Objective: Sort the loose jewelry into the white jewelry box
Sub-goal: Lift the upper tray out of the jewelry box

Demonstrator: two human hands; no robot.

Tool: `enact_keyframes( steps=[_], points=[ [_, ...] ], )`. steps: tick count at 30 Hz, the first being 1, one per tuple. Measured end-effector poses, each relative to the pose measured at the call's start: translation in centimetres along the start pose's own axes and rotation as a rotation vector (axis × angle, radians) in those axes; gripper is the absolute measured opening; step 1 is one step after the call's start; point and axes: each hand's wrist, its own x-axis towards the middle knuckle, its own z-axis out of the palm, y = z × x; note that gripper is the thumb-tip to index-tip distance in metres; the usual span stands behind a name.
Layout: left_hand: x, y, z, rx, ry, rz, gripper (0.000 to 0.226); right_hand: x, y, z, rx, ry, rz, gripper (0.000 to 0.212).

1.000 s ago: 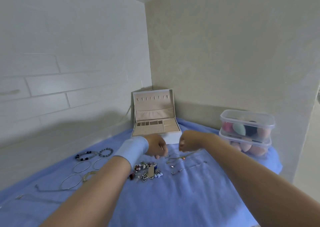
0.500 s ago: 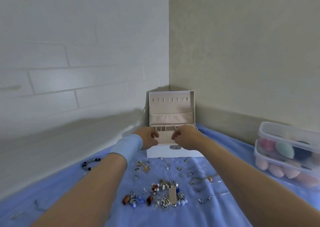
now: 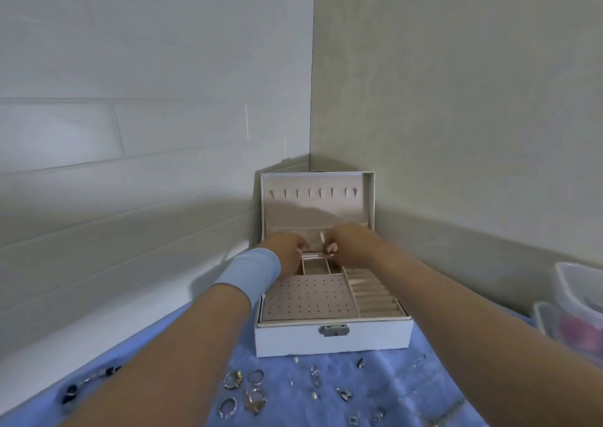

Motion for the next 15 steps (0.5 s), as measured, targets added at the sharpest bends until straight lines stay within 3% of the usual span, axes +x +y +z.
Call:
enact_keyframes(
  steps=[7, 15],
  points=[
    [2.6, -0.2, 0.3, 0.031, 0.007, 0.03, 0.035, 2.4, -0.4, 0.3, -0.202, 0.003, -0.064, 0.017],
    [1.8, 0.1, 0.0, 0.012, -0.012, 0.027, 0.03, 1.9, -0.2, 0.1, -0.298, 0.025, -0.079, 0.019]
  ],
)
